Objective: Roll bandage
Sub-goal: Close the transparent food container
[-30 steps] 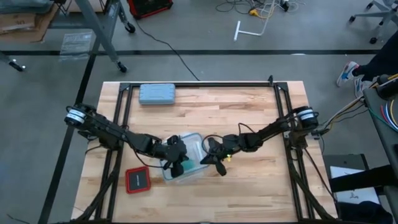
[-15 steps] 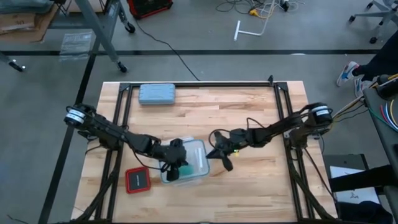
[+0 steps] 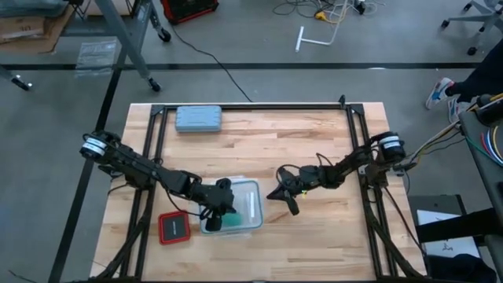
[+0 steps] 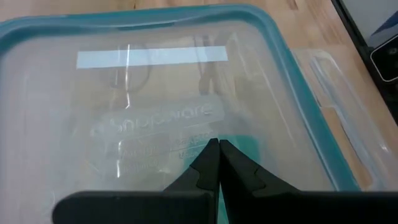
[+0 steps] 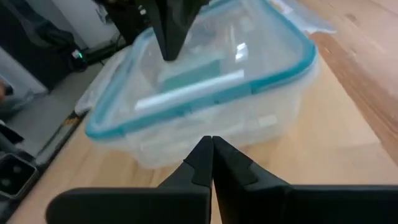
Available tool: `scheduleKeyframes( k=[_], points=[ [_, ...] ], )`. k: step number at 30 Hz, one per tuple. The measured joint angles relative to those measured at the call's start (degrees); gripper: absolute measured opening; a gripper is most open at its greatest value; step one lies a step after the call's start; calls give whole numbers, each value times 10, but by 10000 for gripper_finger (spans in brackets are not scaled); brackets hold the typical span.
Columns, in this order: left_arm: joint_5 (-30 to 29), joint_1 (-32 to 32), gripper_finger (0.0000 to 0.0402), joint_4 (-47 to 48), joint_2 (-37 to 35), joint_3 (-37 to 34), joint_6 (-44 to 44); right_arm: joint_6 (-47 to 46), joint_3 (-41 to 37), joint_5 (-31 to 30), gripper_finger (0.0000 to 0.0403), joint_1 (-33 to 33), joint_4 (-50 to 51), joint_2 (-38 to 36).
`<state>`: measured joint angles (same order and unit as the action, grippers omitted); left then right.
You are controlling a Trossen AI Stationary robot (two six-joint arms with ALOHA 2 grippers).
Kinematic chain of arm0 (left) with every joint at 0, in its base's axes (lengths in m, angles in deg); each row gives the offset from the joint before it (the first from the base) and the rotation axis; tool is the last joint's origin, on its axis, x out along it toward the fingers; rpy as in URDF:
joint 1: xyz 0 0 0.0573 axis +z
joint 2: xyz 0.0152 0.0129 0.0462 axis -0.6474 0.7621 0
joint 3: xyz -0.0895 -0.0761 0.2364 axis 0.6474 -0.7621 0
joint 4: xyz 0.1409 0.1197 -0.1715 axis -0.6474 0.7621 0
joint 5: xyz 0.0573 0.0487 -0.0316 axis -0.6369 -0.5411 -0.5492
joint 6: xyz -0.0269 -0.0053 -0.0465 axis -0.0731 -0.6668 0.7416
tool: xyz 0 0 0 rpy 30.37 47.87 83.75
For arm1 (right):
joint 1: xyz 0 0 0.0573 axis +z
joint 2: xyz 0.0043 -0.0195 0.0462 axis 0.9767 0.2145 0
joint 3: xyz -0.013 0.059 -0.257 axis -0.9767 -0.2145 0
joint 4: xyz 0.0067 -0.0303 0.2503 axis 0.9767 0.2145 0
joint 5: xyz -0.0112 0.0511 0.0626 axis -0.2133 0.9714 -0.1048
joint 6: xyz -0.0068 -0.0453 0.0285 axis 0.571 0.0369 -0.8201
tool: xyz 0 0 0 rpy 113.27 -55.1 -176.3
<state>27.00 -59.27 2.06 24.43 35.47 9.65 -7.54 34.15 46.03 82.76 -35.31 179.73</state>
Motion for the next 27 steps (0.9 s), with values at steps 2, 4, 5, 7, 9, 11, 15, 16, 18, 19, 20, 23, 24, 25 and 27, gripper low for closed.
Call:
scheduleKeyframes(
  k=[2,4,5,7,9,11,15,16,18,19,20,23,24,25,27],
  points=[
    [0,0,0,-2,0,-2,7,-15,3,4,0,-1,-4,-1],
    [0,0,0,-6,0,-5,16,-25,1,4,0,-2,-1,-4],
    [-1,0,0,-7,0,-6,17,-29,-2,4,0,-2,5,-6],
    [1,0,0,-14,0,-10,18,-45,-3,4,0,-2,4,-8],
    [2,0,0,-27,0,-15,18,-60,3,0,0,0,0,-6],
    [1,2,0,-45,0,-19,16,-66,33,-13,0,8,2,13],
    [22,8,0,-47,-1,-23,27,-57,94,12,0,13,40,49],
    [24,9,0,-48,-1,-24,33,-57,94,14,0,11,48,50],
    [23,10,0,-56,-1,-28,36,-60,80,17,0,6,64,32],
    [20,11,0,-58,0,-30,37,-62,68,20,0,4,75,22],
    [19,12,0,-61,-1,-32,39,-67,59,20,0,2,91,10],
    [16,12,0,-66,-1,-35,37,-85,44,19,0,3,122,-27],
    [16,12,0,-68,-1,-36,33,-87,40,19,0,5,127,-34],
    [16,12,0,-70,-1,-36,30,-87,39,12,0,7,122,-35],
    [16,13,0,-76,-1,-38,29,-79,43,-2,0,9,117,-33]
  ],
)
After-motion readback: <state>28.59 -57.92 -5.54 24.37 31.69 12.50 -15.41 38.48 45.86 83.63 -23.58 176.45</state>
